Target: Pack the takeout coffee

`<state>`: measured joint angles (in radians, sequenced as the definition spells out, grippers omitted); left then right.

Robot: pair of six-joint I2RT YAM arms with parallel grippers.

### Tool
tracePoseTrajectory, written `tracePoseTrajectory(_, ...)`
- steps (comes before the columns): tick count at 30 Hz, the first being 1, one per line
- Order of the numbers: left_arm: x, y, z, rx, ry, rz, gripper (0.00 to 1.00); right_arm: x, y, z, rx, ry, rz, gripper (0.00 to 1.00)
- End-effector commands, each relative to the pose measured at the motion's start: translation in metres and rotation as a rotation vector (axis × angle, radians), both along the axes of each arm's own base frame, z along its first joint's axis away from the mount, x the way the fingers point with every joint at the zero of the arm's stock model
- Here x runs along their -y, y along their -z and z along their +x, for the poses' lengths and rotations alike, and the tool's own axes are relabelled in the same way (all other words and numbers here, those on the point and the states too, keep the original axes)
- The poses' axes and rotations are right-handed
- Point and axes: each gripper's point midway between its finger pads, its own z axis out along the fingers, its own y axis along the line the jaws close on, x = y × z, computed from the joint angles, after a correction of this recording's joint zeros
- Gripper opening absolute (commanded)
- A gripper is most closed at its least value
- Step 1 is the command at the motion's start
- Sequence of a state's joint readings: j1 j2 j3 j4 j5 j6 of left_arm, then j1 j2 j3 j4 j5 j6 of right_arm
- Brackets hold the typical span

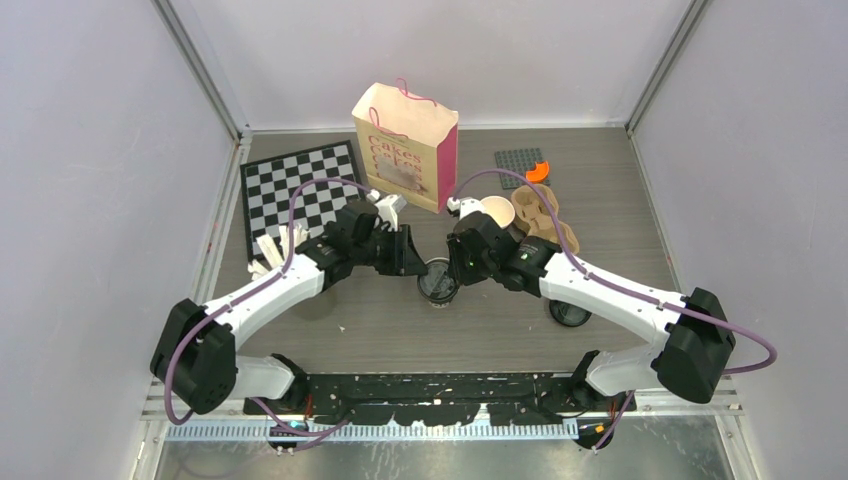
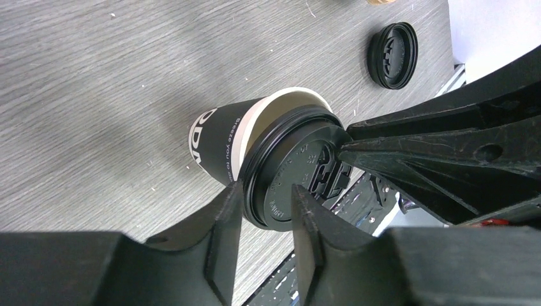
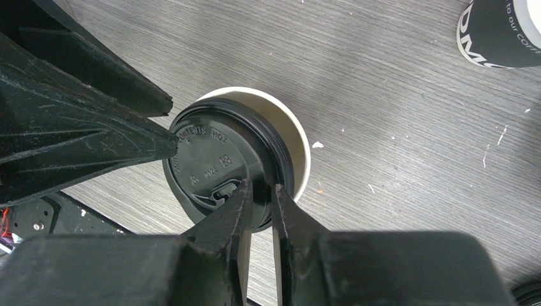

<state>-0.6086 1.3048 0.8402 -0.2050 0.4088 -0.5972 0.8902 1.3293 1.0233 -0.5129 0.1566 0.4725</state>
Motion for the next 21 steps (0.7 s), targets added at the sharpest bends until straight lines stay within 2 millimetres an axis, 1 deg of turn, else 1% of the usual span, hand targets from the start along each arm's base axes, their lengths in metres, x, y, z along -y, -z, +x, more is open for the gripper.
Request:
tracePoseTrajectory(1,0.001,-0.031,0.007,0.075,-0.018,-0.025,0.39,-0.007,-0.022,0.009,0.060,-0.004,0.023,0.21)
tracePoseTrajectory(4,-0.002,-0.030,0.006,0.083,-0.017,-0.011,0.44,-0.006,-0.020,0.012,0.066,-0.002,0.005,0.21)
tracePoseTrajectory(8,-0.005,-0.023,0.004,0.071,-0.012,0.012,0.46,-0.005,-0.021,0.015,0.072,0.002,0.000,0.19)
tracePoseTrajectory(13,-0.004,-0.017,0.003,0.056,-0.001,0.018,0.46,-0.007,-0.026,0.012,0.067,-0.004,0.023,0.34)
tracePoseTrajectory(16,-0.002,-0.014,0.004,0.047,0.007,0.018,0.43,-0.007,-0.026,0.009,0.059,-0.007,0.031,0.37)
tracePoseTrajectory(21,0.001,-0.010,0.004,0.037,0.016,0.017,0.39,-0.004,-0.018,0.009,0.059,0.002,-0.005,0.38)
